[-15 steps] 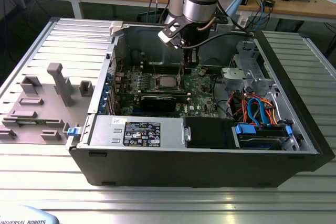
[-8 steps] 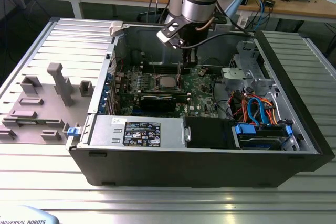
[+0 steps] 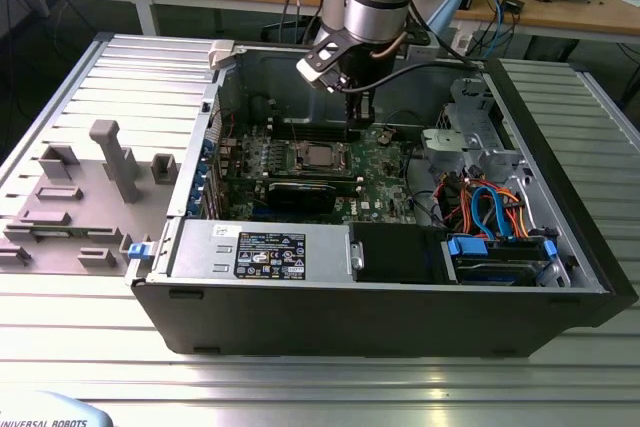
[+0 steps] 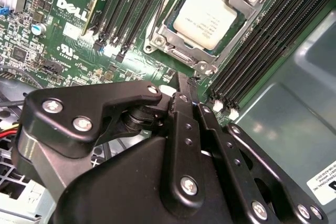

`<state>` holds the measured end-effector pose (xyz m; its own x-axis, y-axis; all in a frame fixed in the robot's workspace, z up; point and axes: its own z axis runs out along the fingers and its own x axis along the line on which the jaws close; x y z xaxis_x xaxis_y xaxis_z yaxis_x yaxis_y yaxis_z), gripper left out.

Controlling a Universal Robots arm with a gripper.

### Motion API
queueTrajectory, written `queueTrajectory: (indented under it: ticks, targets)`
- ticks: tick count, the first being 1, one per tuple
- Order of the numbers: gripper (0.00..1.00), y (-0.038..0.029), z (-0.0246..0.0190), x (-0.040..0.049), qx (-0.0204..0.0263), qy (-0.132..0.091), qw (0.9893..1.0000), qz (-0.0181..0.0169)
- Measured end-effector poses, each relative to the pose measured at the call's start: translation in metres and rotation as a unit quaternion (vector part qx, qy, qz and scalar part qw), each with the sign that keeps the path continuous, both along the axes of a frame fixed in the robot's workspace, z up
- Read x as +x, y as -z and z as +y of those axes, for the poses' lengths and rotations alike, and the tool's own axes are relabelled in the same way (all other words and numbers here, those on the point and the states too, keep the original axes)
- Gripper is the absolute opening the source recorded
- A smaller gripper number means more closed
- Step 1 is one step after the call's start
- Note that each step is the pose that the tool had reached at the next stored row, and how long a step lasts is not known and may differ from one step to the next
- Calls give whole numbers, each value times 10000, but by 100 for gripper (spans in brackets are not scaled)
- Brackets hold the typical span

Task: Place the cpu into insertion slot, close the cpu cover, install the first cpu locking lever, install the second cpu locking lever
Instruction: 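Close the cpu cover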

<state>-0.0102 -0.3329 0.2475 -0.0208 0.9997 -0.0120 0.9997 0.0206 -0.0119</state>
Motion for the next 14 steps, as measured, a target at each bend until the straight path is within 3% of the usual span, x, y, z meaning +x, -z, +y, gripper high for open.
queueTrajectory:
  ticks: [14]
  targets:
    - [11, 0, 0, -43, 1, 0, 10000, 0]
